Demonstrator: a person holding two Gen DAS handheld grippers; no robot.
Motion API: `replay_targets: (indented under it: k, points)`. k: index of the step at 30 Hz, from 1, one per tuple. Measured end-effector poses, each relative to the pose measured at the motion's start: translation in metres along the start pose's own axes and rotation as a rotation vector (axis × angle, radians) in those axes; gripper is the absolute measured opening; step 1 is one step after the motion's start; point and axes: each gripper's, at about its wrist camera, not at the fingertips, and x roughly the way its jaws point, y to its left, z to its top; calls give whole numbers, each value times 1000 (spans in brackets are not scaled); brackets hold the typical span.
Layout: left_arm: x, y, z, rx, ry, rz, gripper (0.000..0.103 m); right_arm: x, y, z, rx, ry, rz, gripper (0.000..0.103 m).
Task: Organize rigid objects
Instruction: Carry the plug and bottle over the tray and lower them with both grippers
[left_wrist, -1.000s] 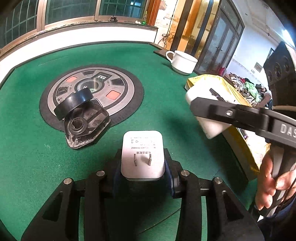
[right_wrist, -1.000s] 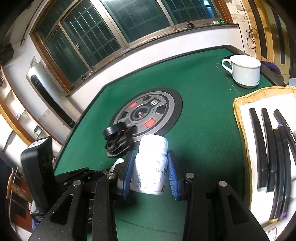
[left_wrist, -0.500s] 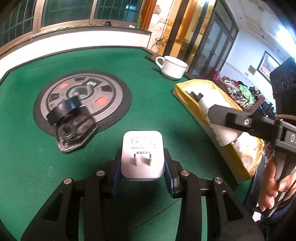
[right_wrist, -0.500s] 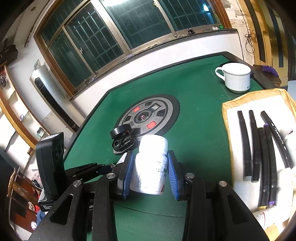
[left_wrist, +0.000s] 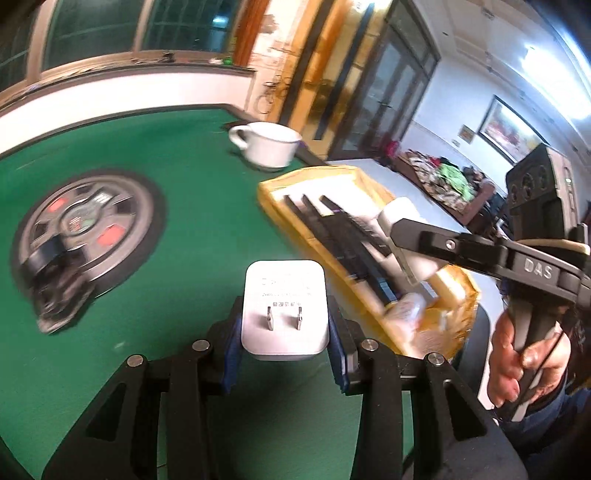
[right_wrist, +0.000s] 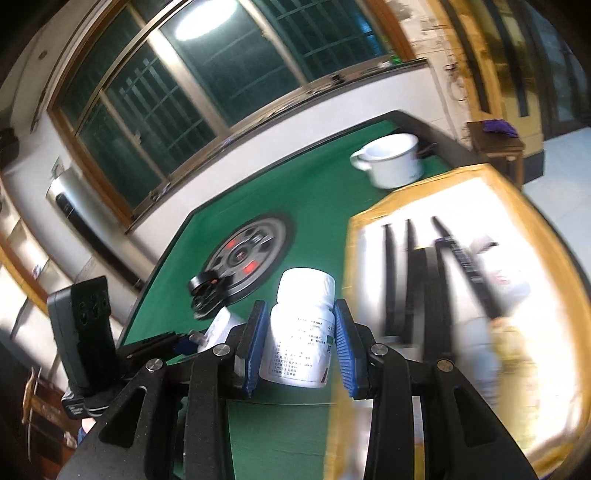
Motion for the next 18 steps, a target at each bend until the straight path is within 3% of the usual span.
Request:
replay_targets:
  k: [10,18]
  points:
    - [41,-74,23,66,19,-99,37,-38,-62,26,44,-48,-117,32]
    - [81,-95,30,60,76,-71,37,-4,-89,78,-12,40,-231,32]
